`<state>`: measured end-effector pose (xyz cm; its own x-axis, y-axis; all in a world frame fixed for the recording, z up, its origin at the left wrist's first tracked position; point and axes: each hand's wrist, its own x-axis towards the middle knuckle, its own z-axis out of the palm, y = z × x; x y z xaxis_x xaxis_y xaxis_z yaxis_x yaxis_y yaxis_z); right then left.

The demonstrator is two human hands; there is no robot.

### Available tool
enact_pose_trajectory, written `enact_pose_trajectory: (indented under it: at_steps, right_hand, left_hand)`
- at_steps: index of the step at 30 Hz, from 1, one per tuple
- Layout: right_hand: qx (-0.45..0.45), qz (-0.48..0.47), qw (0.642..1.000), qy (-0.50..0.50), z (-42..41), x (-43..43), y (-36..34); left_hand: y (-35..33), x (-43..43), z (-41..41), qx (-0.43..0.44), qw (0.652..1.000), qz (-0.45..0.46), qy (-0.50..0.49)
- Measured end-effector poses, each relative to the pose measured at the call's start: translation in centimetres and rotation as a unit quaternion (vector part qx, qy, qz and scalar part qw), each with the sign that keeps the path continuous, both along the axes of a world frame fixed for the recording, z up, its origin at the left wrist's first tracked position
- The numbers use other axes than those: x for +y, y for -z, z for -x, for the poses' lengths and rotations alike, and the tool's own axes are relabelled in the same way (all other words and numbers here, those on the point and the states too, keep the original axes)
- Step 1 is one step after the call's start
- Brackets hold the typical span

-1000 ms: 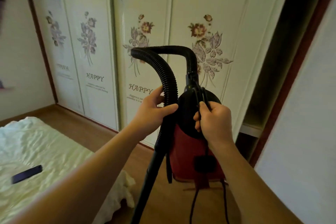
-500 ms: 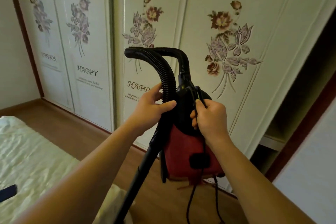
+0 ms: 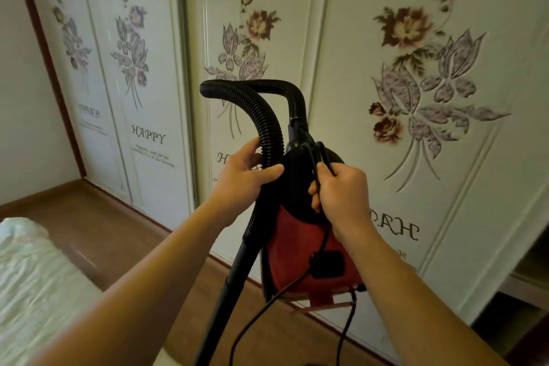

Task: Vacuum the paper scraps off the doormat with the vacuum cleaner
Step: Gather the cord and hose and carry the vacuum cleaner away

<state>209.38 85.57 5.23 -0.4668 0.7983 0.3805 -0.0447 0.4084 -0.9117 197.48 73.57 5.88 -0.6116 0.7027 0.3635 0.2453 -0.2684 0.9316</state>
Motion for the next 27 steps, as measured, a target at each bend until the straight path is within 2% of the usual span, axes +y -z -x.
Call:
enact_pose_trajectory:
  at_steps: [6,11,20,27]
  right_hand:
    - [-0.001,0.012,0.998,-0.069,8.7,9.5,0.6]
    - [-0.007,0.004,0.992,-0.125,15.9,14.8,-0.5]
    - [-0.021,-0.007,0.977,-0.210,30.0,18.2,0.2]
    - [-0.031,-0.013,0.963,-0.267,45.2,17.2,1.2]
  left_hand:
    - [0.0,8.7,6.3,-0.008,0.998,0.006,-0.062]
    - [-0.7,12.7,12.3,-0.025,0.990,0.004,-0.135]
    - [0.1,14.5,24.1,-0.041,0.972,-0.010,-0.232]
    - [1.7,12.9,37.3,-0.053,0.963,-0.028,-0.264]
